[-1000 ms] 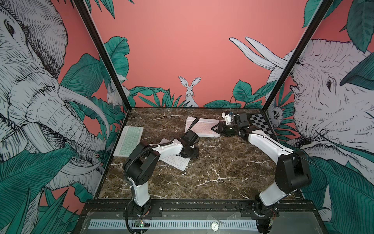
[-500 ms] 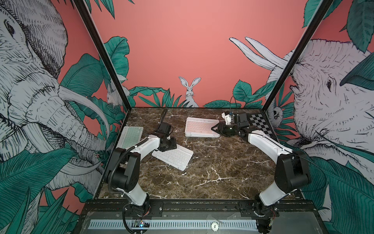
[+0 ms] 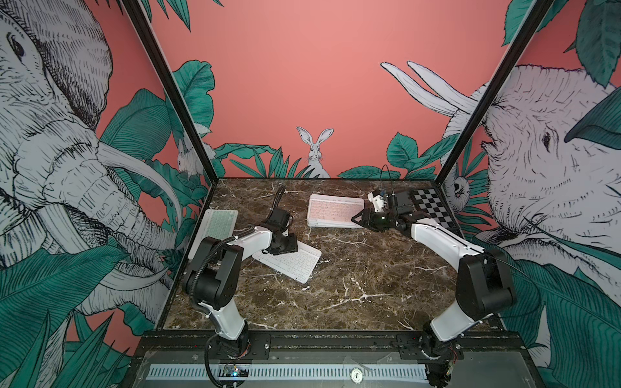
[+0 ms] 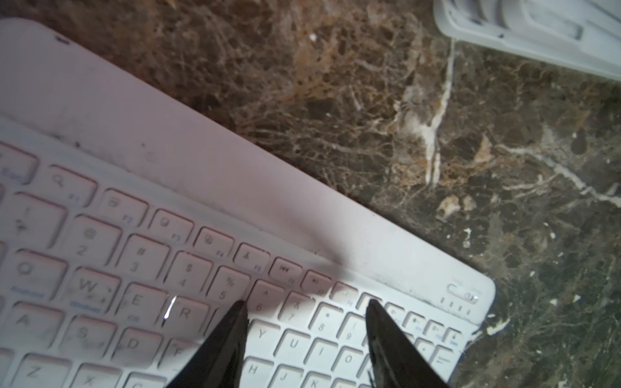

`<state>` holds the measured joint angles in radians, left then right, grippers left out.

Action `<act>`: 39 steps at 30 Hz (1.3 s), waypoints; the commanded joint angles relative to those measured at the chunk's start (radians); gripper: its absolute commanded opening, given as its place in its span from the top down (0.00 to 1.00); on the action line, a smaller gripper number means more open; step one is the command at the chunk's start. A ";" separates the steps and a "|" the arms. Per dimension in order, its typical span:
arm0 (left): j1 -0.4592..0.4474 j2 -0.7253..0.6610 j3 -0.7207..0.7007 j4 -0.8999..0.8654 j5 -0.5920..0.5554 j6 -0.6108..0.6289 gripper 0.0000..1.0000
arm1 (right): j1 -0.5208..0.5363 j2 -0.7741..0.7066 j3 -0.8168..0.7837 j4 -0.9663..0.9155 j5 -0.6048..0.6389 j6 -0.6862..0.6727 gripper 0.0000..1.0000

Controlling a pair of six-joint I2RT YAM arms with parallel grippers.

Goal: Stack the numeric keypads
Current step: Move the numeric keypad to the center of the board.

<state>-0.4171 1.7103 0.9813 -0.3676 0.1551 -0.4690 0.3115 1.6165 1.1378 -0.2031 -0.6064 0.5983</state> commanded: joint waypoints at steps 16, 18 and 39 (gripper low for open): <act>-0.247 -0.100 -0.018 -0.083 0.008 -0.243 0.41 | 0.042 -0.101 -0.108 -0.040 0.085 -0.043 0.55; -0.211 -0.114 0.017 -0.112 0.007 -0.206 0.41 | 0.069 -0.136 -0.155 -0.059 0.116 -0.044 0.55; 0.043 0.064 0.089 -0.123 0.010 0.038 0.41 | 0.228 -0.315 -0.465 -0.003 0.188 0.110 0.55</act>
<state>-0.3706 1.7985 1.1004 -0.4610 0.1677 -0.4507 0.5327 1.3098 0.6861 -0.2352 -0.4259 0.6960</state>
